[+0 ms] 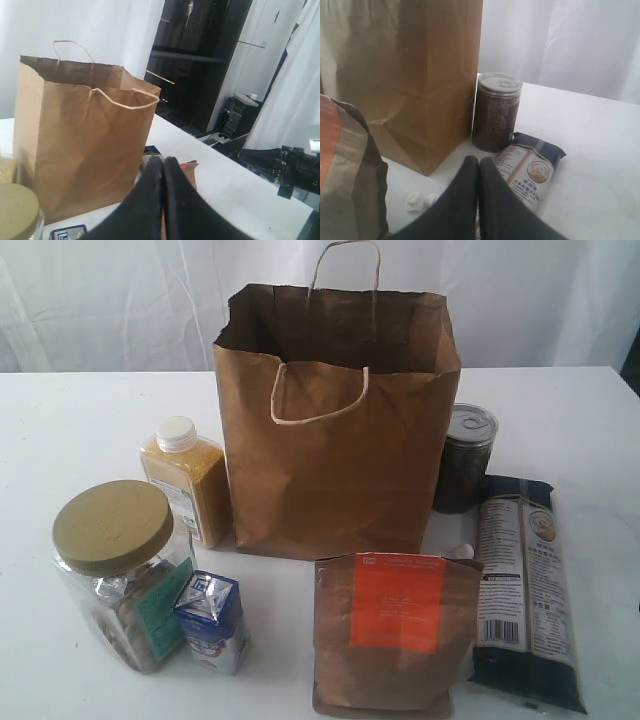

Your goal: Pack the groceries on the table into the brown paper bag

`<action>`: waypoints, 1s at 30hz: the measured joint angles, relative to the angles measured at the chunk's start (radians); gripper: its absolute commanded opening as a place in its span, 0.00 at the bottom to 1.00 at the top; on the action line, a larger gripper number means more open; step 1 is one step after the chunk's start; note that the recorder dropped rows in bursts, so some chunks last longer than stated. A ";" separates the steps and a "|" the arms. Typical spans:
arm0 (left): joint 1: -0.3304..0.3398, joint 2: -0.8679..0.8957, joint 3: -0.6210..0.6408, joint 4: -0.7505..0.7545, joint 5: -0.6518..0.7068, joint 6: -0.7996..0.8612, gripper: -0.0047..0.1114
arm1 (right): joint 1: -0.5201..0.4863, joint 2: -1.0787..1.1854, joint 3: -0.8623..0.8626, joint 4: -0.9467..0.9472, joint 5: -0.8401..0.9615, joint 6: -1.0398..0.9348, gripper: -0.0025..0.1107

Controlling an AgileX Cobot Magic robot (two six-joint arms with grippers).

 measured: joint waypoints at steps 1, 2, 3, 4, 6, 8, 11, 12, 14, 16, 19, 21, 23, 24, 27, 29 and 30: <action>0.000 0.000 0.000 0.013 0.000 0.002 0.04 | 0.000 0.000 0.000 0.000 0.000 0.000 0.02; 0.000 0.000 0.000 0.029 0.000 0.002 0.04 | 0.000 0.000 0.000 0.000 0.000 0.000 0.02; 0.000 0.000 0.000 0.057 0.000 0.004 0.06 | 0.000 0.000 0.000 0.000 0.000 -0.002 0.02; 0.000 0.000 0.000 0.074 0.000 0.004 0.08 | 0.000 0.000 0.000 0.000 0.000 -0.002 0.02; 0.000 0.000 0.000 0.118 0.000 0.006 0.16 | 0.000 0.000 0.000 0.000 0.000 -0.002 0.02; 0.000 0.000 0.000 0.148 0.000 0.008 0.29 | 0.000 0.000 0.000 0.000 0.000 -0.002 0.02; 0.000 0.000 0.000 0.165 0.000 0.008 0.55 | 0.000 0.000 0.000 0.000 0.000 -0.002 0.02; 0.000 0.000 0.000 0.165 0.000 0.008 0.64 | 0.000 0.000 0.000 0.000 0.000 -0.002 0.02; 0.000 0.001 0.000 0.167 -0.009 0.002 0.77 | 0.000 0.000 0.000 0.000 0.000 -0.002 0.02; 0.000 0.001 0.000 0.167 -0.052 -0.020 0.76 | 0.000 0.000 0.000 0.000 0.000 -0.002 0.02; 0.000 0.006 0.000 0.167 -0.078 -0.072 0.75 | 0.000 0.000 0.000 0.000 0.000 -0.002 0.02; 0.000 0.038 -0.002 0.167 -0.083 -0.095 0.75 | 0.000 0.000 0.000 0.000 0.000 -0.002 0.02; 0.000 0.086 -0.014 0.181 -0.083 -0.106 0.75 | 0.000 0.000 0.000 0.000 0.000 -0.002 0.02; 0.000 0.119 -0.025 0.192 -0.085 -0.108 0.75 | 0.000 0.000 0.000 0.000 0.000 -0.002 0.02; 0.000 0.234 -0.090 0.243 -0.089 -0.110 0.75 | 0.000 0.000 0.000 0.000 0.000 -0.002 0.02; 0.000 0.312 -0.145 0.289 -0.084 -0.110 0.75 | 0.000 0.000 0.000 0.000 0.000 -0.002 0.02; 0.000 0.356 -0.179 0.311 -0.075 -0.108 0.75 | 0.000 0.000 0.000 0.000 0.000 -0.002 0.02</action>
